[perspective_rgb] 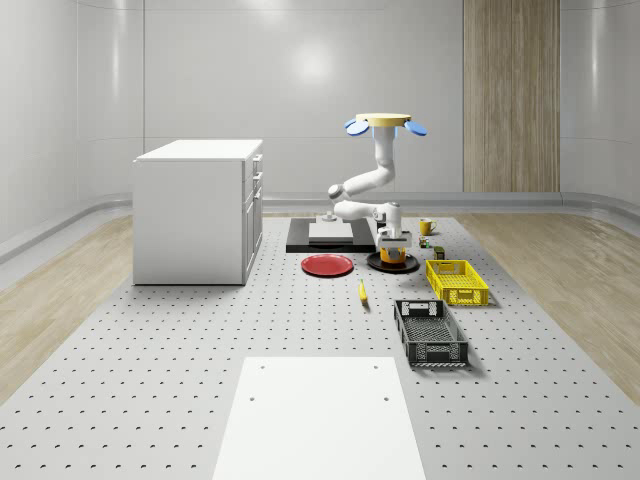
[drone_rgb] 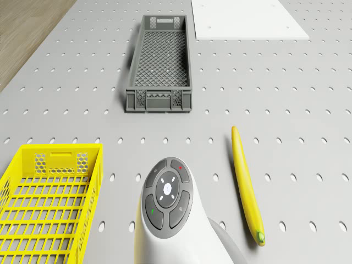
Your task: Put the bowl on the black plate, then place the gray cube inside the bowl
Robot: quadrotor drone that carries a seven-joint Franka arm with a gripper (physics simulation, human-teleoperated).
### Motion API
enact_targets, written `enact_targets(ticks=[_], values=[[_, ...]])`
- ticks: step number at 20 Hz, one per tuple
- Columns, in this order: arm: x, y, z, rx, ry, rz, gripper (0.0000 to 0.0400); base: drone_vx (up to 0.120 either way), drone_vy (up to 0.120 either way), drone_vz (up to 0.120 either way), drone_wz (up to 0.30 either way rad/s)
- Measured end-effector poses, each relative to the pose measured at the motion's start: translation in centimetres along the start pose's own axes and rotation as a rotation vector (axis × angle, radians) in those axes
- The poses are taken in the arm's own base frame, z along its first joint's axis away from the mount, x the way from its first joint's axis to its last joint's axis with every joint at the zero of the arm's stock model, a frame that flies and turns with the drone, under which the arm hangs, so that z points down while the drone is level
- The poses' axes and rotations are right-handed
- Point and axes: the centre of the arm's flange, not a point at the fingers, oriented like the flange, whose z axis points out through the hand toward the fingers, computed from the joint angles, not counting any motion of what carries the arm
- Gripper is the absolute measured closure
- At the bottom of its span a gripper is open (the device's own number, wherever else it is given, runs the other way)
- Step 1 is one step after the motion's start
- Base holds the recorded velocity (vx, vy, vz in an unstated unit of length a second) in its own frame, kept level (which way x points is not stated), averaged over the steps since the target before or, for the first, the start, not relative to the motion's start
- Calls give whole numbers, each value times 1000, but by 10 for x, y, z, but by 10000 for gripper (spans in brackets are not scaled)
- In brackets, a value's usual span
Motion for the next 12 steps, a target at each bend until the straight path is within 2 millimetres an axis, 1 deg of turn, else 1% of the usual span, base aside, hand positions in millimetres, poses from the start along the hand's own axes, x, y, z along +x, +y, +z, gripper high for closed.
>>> enact_targets(ticks=[2, 3, 6, 7, 12], values=[[0, 0, 0, 0, 0, 0, 150, -120, 0, 100, 0], [0, 0, 0, 0, 0, 0, 150, -120, 0, 0, 0], [0, 0, 0, 0, 0, 0, 150, -120, 107, 0, 0], [0, 0, 0, 0, 0, 0, 150, -120, 40, 0, 0], [0, 0, 0, 0, 0, 0, 150, -120, 0, 0, 0]])
